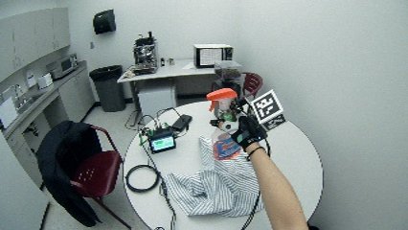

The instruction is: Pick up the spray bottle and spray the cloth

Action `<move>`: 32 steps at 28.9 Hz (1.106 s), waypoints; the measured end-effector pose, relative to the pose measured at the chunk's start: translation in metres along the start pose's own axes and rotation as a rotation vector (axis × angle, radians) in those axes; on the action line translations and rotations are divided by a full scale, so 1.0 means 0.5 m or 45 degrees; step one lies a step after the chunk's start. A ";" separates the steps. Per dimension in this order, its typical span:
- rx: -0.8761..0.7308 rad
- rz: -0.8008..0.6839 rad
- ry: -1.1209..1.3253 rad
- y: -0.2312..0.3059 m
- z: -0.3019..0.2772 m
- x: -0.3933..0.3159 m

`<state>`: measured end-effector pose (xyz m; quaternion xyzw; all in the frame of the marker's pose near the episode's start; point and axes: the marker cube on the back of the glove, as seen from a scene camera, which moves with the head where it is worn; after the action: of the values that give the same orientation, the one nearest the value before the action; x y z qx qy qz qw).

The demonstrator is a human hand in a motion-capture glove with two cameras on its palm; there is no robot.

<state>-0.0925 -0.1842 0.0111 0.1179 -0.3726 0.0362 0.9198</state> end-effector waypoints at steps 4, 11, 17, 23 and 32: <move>0.003 0.036 -0.073 0.003 0.045 0.010; -0.006 0.072 -0.090 0.012 0.118 0.031; -0.019 0.123 -0.072 0.035 0.156 0.088; -0.010 0.137 -0.078 0.045 0.171 0.118; -0.049 0.126 -0.039 0.038 0.187 0.114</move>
<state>-0.1174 -0.1898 0.1192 0.0822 -0.3925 0.0726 0.9132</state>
